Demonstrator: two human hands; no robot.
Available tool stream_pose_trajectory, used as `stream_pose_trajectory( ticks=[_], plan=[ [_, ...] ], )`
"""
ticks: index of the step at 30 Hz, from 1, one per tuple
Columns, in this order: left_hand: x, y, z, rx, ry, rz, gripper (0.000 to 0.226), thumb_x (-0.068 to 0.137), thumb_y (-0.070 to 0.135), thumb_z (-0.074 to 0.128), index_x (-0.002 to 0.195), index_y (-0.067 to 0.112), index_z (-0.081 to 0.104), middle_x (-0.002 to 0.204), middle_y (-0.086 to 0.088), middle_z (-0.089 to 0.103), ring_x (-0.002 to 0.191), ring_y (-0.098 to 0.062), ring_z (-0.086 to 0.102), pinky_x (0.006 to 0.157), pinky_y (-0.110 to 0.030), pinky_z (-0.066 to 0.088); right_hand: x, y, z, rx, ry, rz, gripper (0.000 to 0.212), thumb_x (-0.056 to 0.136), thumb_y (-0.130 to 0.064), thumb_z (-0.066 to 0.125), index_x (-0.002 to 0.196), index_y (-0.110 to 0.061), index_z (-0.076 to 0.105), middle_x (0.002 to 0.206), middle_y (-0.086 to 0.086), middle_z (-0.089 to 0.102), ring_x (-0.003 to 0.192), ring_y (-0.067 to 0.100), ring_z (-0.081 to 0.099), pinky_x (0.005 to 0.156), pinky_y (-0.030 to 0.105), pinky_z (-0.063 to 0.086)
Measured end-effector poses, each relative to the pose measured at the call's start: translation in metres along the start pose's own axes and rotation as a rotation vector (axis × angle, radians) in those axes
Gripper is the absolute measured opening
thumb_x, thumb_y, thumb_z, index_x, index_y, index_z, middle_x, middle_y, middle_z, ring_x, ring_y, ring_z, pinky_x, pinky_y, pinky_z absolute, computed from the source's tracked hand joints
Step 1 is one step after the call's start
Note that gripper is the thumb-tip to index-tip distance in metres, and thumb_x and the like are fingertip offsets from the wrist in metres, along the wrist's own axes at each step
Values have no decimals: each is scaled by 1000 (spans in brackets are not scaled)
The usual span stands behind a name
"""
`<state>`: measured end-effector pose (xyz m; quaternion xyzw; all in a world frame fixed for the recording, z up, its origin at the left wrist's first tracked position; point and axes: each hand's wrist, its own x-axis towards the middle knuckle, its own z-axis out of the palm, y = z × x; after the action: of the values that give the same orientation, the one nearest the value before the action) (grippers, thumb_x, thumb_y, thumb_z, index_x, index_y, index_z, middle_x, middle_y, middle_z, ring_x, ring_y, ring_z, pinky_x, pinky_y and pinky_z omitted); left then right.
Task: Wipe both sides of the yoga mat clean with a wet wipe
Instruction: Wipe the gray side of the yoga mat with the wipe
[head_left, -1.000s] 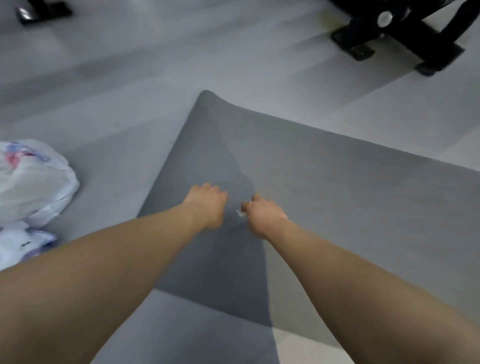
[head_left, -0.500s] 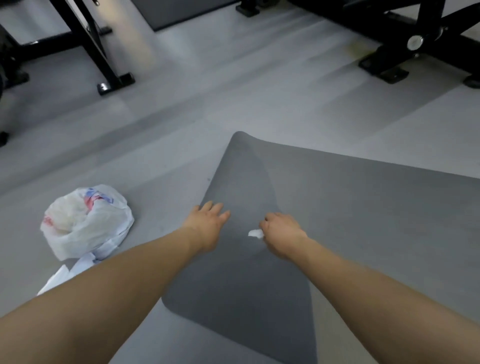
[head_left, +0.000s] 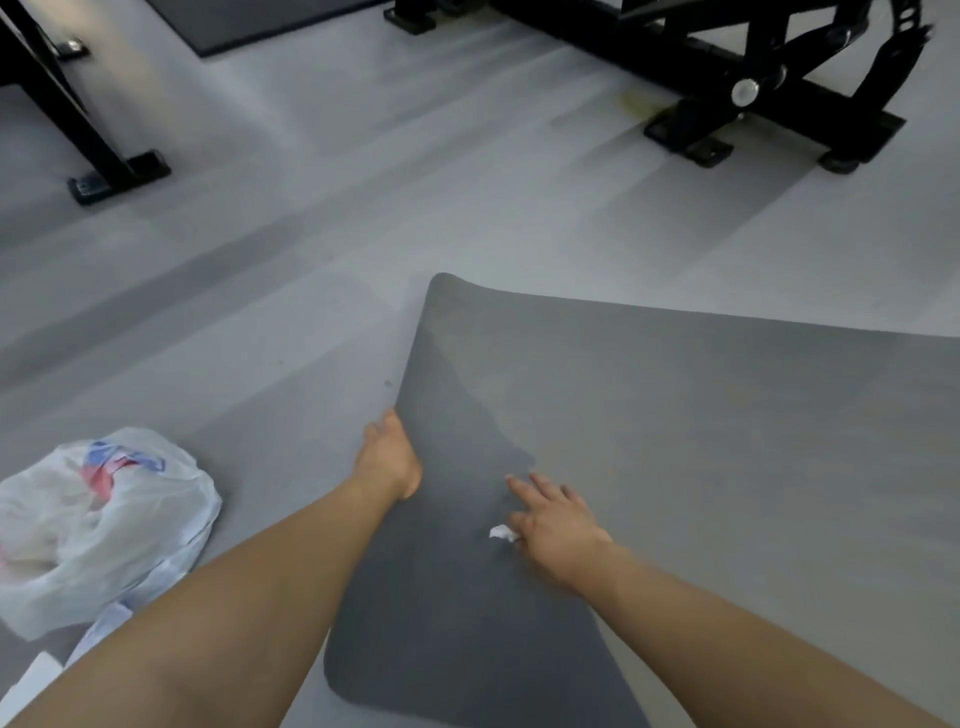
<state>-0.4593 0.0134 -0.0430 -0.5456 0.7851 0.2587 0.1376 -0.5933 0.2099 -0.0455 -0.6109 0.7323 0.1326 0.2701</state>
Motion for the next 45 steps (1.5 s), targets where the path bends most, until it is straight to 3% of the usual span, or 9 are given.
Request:
stream_pose_trajectory(
  ticks=[2, 5, 9, 13, 16, 19, 23, 35, 45],
  plan=[
    [4, -11, 0, -86, 16, -15, 75, 98, 18, 55, 156, 5, 10, 142, -26, 48, 128, -41, 51, 108, -43, 40, 6, -13, -4, 13, -38, 3, 37, 102, -27, 38, 137, -20, 49, 163, -1, -7, 149, 27, -7, 118, 52, 12],
    [2, -22, -4, -14, 23, 103, 91, 98, 18, 55, 160, 26, -11, 121, -22, 63, 111, -38, 61, 94, -40, 48, 13, -28, -6, 36, -56, 3, 36, 103, -27, 36, 136, -19, 50, 163, -2, -12, 149, 28, -9, 117, 56, 11],
    [-7, -28, -11, 178, -4, 254, 91, 101, 20, 51, 151, 56, -16, 92, -8, 59, 84, -28, 58, 75, -35, 47, 24, -34, 1, 70, -95, 60, 34, 104, -27, 34, 134, -21, 47, 161, -2, -19, 148, 34, -11, 115, 59, 12],
    [-10, -39, -9, 329, -100, 202, 77, 104, 31, 49, 157, 46, -5, 121, -10, 60, 109, -30, 60, 90, -39, 50, 36, -31, 8, 100, -101, 154, 29, 103, -25, 33, 130, -22, 41, 160, 1, -22, 146, 43, -11, 111, 64, 17],
    [-13, -48, -5, 442, -135, 167, 82, 103, 40, 49, 157, 39, -13, 123, -9, 60, 109, -29, 62, 86, -38, 49, 41, -32, 9, 137, -66, 270, 39, 104, -34, 28, 138, -18, 38, 160, 1, -22, 145, 46, -11, 109, 67, 16],
    [-15, -58, -3, 506, -168, 155, 84, 103, 44, 49, 158, 36, -15, 123, -7, 61, 108, -27, 63, 82, -36, 48, 43, -30, 7, 150, -30, 430, 70, 95, -63, 35, 146, -15, 31, 158, 7, -27, 142, 51, -11, 109, 67, 15],
    [-15, -64, -1, 521, -170, 146, 84, 102, 45, 49, 158, 36, -13, 125, -8, 61, 111, -28, 62, 85, -36, 49, 40, -13, 2, 210, -36, 620, 116, 64, -94, 40, 147, -15, 25, 156, 14, -30, 141, 54, -12, 108, 69, 16],
    [3, -82, -3, 258, -199, 157, 85, 100, 39, 56, 158, 43, -6, 127, -17, 58, 114, -33, 60, 97, -37, 48, 49, 3, 12, 267, 103, 503, 118, 51, -101, 37, 130, -14, 41, 158, 9, -23, 140, 52, -19, 110, 69, 8],
    [-14, -127, -15, 168, -159, 61, 91, 97, 35, 62, 160, 36, -4, 128, -19, 61, 115, -34, 59, 98, -33, 45, 77, -24, 3, 199, 86, 355, 123, 50, -100, 41, 136, -12, 37, 158, 9, -25, 138, 56, -21, 112, 68, 4]
  ],
)
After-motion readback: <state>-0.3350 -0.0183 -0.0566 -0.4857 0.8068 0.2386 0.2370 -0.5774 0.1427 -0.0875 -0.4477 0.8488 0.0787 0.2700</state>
